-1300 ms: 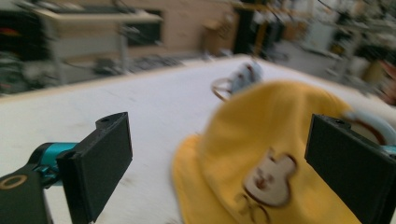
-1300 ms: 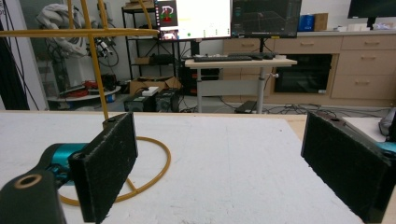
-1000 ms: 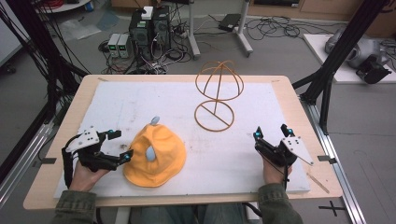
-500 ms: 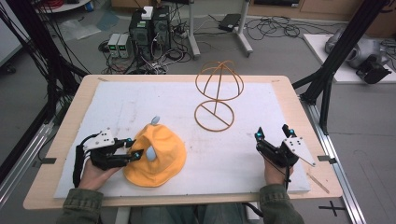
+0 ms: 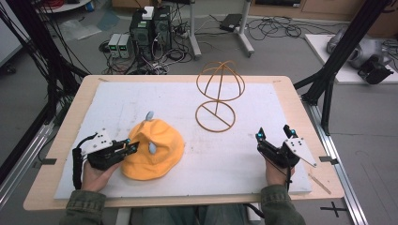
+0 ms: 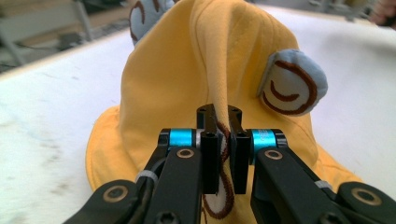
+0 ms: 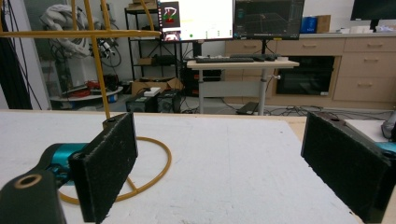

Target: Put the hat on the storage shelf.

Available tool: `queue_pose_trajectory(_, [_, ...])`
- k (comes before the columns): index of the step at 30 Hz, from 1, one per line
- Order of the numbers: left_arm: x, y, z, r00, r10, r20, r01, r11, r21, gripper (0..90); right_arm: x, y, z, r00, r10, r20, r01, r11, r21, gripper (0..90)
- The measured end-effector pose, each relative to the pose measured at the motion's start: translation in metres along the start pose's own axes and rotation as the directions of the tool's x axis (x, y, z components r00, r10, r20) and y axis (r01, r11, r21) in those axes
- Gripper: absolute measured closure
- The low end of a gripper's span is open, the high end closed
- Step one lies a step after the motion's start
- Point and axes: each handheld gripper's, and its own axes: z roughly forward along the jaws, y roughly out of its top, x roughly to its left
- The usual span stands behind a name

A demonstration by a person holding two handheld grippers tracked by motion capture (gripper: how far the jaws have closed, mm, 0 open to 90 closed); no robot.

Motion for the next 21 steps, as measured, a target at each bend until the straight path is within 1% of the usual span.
queue_pose_trajectory(1, [0.000,0.000,0.000,1.0000,0.000,0.000,0.000,1.0000,0.000,86.5,0.000,0.000,0.000,1.0000,0.000,0.000,0.000,1.000,0.000,10.5])
queue_pose_trajectory(2, [-0.001,0.003,-0.002,0.9996,-0.005,-0.029,0.004,0.9998,-0.020,86.6,0.000,0.000,0.000,1.0000,0.005,-0.001,-0.005,1.000,0.000,10.5])
queue_pose_trajectory(3, [-0.003,0.008,-0.006,0.9932,-0.010,-0.116,0.004,0.9990,-0.044,86.6,0.001,0.000,0.001,1.0000,0.009,-0.004,-0.009,1.000,0.003,10.5])
queue_pose_trajectory(4, [-0.005,0.011,-0.007,0.9878,-0.013,-0.155,0.003,0.9982,-0.060,86.6,0.001,-0.001,0.002,1.0000,0.004,-0.004,-0.004,1.000,0.005,10.5])
queue_pose_trajectory(5, [-0.005,0.011,-0.007,0.9878,-0.013,-0.155,0.003,0.9982,-0.060,86.6,0.001,-0.001,0.002,1.0000,0.005,-0.005,-0.005,1.000,0.009,10.5])
queue_pose_trajectory(6, [-0.010,0.014,-0.008,0.9724,-0.007,-0.233,-0.011,0.9970,-0.077,86.6,0.002,-0.002,0.003,1.0000,0.003,-0.005,-0.003,1.000,0.010,10.5])
queue_pose_trajectory(7, [-0.010,0.014,-0.008,0.9724,-0.007,-0.233,-0.011,0.9970,-0.077,86.6,0.002,-0.002,0.004,0.9999,-0.002,-0.010,0.002,1.000,0.011,10.5])
queue_pose_trajectory(8, [-0.014,0.017,-0.009,0.9554,0.002,-0.295,-0.030,0.9954,-0.090,86.6,0.003,-0.002,0.004,1.0000,0.003,-0.009,-0.002,1.000,0.012,10.5])
queue_pose_trajectory(9, [-0.014,0.019,-0.010,0.9527,0.002,-0.304,-0.034,0.9945,-0.099,86.6,0.003,-0.002,0.004,1.0000,0.002,-0.008,-0.002,1.000,0.012,10.5])
queue_pose_trajectory(11, [-0.014,0.021,-0.010,0.9518,0.001,-0.307,-0.034,0.9943,-0.101,86.6,0.003,-0.002,0.005,0.9999,0.001,-0.012,-0.001,1.000,0.012,10.5])
queue_pose_trajectory(12, [-0.014,0.022,-0.010,0.9556,-0.011,-0.294,-0.021,0.9942,-0.105,86.6,0.004,-0.002,0.005,0.9999,0.002,-0.011,-0.002,1.000,0.014,10.5])
queue_pose_trajectory(13, [-0.013,0.024,-0.010,0.9574,-0.017,-0.288,-0.015,0.9939,-0.109,86.6,0.004,-0.002,0.005,0.9999,-0.002,-0.013,0.002,1.000,0.012,10.5])
queue_pose_trajectory(14, [-0.013,0.026,-0.011,0.9571,-0.022,-0.289,-0.014,0.9926,-0.121,86.6,0.004,-0.002,0.005,0.9999,-0.002,-0.013,0.002,1.000,0.012,10.5])
queue_pose_trajectory(15, [-0.013,0.029,-0.011,0.9603,-0.034,-0.277,-0.005,0.9903,-0.139,86.6,0.004,-0.002,0.006,0.9999,0.000,-0.014,0.000,1.000,0.014,10.5])
queue_pose_trajectory(16, [-0.013,0.034,-0.011,0.9619,-0.050,-0.269,0.006,0.9868,-0.162,86.6,0.004,-0.002,0.007,0.9999,0.001,-0.013,0.000,1.000,0.014,10.5])
queue_pose_trajectory(17, [-0.013,0.034,-0.011,0.9619,-0.050,-0.269,0.006,0.9868,-0.162,86.6,0.004,-0.002,0.007,0.9999,0.003,-0.016,-0.003,1.000,0.014,10.5])
queue_pose_trajectory(18, [-0.012,0.038,-0.010,0.9622,-0.052,-0.267,0.006,0.9854,-0.170,86.6,0.005,-0.002,0.007,0.9998,0.010,-0.016,-0.010,1.000,0.017,10.5])
queue_pose_trajectory(19, [-0.011,0.042,-0.010,0.9607,-0.055,-0.272,0.005,0.9837,-0.180,86.6,0.006,-0.002,0.008,0.9997,0.010,-0.020,-0.010,1.000,0.018,10.5])
queue_pose_trajectory(20, [-0.011,0.046,-0.009,0.9621,-0.060,-0.266,0.010,0.9826,-0.186,86.6,0.006,-0.002,0.008,0.9997,0.004,-0.024,-0.003,1.000,0.013,10.5])
queue_pose_trajectory(21, [-0.010,0.052,-0.010,0.9633,-0.068,-0.260,0.016,0.9804,-0.197,86.6,0.006,-0.002,0.008,0.9997,0.004,-0.024,-0.003,1.000,0.013,10.5])
